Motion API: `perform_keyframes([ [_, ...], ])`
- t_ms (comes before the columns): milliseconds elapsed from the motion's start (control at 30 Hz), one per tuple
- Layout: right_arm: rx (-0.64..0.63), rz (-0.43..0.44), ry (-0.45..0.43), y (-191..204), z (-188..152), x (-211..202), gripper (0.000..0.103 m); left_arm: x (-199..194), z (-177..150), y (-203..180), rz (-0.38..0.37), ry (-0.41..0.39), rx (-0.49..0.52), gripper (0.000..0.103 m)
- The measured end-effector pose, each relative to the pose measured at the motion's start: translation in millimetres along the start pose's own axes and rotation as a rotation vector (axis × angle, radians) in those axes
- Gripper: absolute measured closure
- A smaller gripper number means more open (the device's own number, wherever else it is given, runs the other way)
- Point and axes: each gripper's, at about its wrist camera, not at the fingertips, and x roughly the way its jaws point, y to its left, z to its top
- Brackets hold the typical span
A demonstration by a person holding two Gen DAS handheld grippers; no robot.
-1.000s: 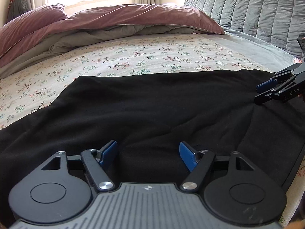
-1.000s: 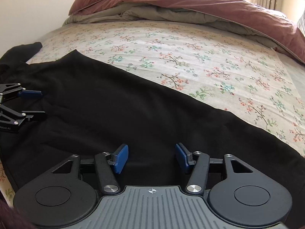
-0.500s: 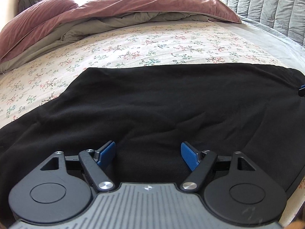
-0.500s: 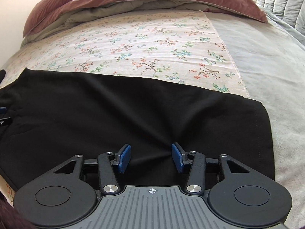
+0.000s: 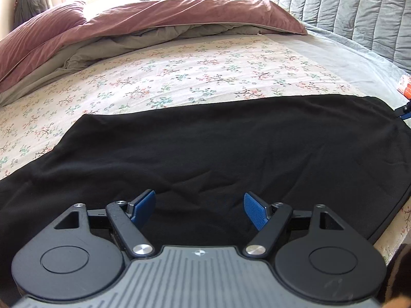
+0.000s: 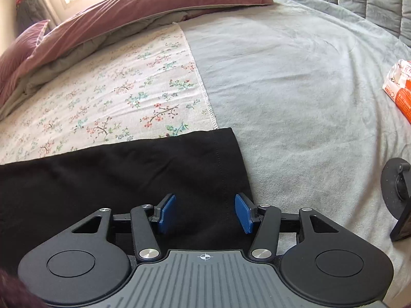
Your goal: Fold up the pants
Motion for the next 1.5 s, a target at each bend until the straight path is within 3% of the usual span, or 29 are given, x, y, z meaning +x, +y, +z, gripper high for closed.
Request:
perform_keyframes([
  [333, 0.171, 0.147, 0.060, -50.4, -14.5, -5.9, 0.051, 14.5, 5.0, -15.1, -0.032, 0.024, 0.016, 0.016],
  [600, 0.154, 0.228, 0.025, -35.7, -13.2, -17.2, 0.050, 15.8, 7.9, -16.3, -0.031, 0.022, 0.001, 0.016],
  [800, 0.032, 0.215, 0.038, -4.2, -12.2, -18.1, 0.051, 16.9, 5.8, -15.6, -0.029, 0.036, -0.002, 0.016],
  [967, -0.017, 0.031, 0.054, -1.2, -13.4, -8.0, 0.050, 15.5, 6.3, -14.6, -0.028, 0.037, -0.007, 0.016],
  [1367, -0.032, -0.023, 0.116, 0.3, -18.9, 7.1, 0.052, 17.6, 8.6, -21.2, -0.041, 0.045, -0.014, 0.016],
  [1400, -0.039, -0.030, 0.111, 2.2, -18.8, 9.2, 0.055, 17.0, 8.8, -21.7, -0.043, 0.043, -0.015, 0.016],
  [1500, -0.035, -0.026, 0.092, 5.5, -16.3, 6.2, 0.093, 15.0, 9.2, -21.2, -0.047, 0.036, -0.018, 0.016],
])
